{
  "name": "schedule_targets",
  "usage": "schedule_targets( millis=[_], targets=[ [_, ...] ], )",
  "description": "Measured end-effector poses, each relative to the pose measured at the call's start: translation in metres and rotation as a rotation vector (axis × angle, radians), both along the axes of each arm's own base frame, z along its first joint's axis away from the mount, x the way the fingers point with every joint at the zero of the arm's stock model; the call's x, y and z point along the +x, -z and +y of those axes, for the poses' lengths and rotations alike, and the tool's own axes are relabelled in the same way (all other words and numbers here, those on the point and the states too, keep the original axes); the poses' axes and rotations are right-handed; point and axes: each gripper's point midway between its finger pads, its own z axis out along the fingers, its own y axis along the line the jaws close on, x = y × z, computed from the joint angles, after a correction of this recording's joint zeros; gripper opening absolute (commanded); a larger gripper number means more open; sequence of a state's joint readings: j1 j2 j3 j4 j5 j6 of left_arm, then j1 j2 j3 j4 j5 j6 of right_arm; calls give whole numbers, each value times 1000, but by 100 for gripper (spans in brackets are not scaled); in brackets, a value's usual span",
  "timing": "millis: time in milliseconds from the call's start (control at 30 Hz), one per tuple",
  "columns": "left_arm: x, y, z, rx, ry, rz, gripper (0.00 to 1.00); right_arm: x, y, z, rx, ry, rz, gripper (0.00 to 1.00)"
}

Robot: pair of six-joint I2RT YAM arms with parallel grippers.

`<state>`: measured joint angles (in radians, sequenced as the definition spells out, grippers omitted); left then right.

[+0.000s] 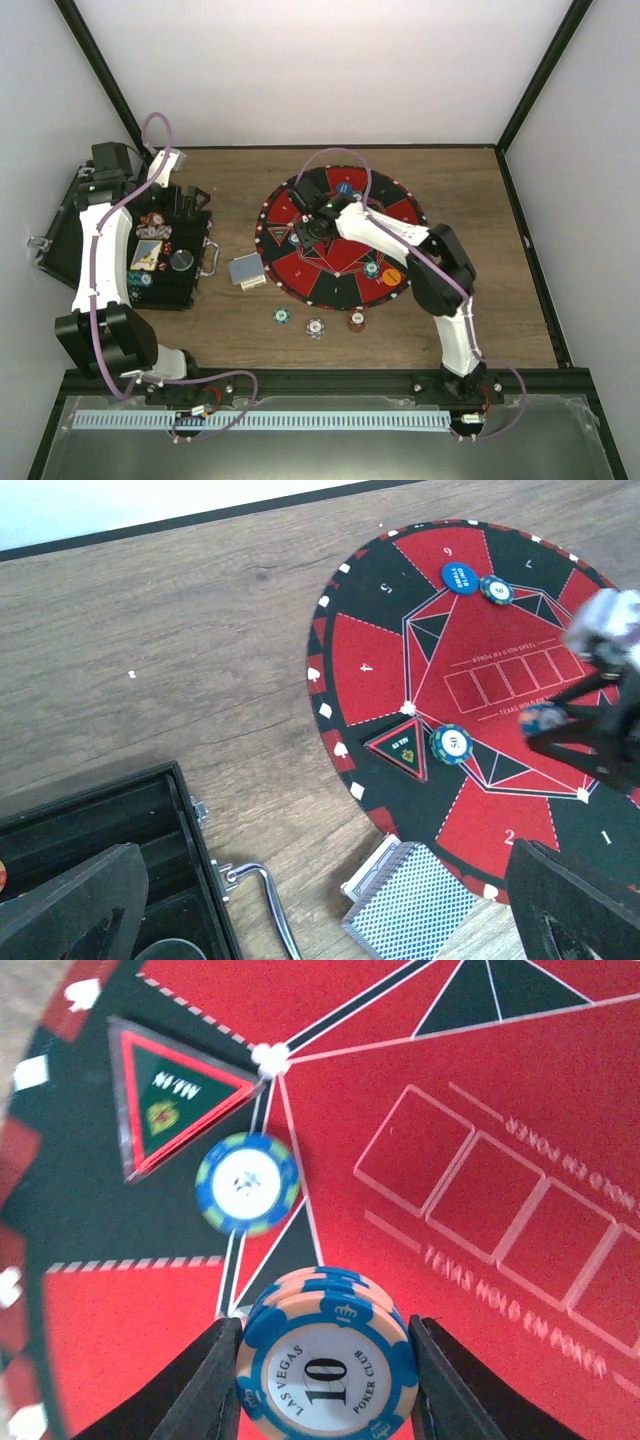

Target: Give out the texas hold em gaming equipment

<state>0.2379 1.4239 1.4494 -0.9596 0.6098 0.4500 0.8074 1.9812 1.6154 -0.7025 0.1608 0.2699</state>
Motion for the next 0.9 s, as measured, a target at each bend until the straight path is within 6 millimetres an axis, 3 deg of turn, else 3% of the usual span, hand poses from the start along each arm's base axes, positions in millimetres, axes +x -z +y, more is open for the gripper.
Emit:
schedule_targets(
  millis=[167,367,500,667,900],
  targets=[
    [0,0,-1,-4,3,-1,100,40,34,11,-42,-5,14,31],
    [2,0,0,-3,3,-6,100,77,43,29,-24,-14,-20,30],
    [4,1,0,-3,3,-7,100,98,53,31,-14,-3,-30,30],
    [7,1,1,-1,3,-16,100,110,79,31,-20,3,-7,31],
    [9,0,1,-3,5,-22,100,113,78,38,4,-10,-4,31]
  ],
)
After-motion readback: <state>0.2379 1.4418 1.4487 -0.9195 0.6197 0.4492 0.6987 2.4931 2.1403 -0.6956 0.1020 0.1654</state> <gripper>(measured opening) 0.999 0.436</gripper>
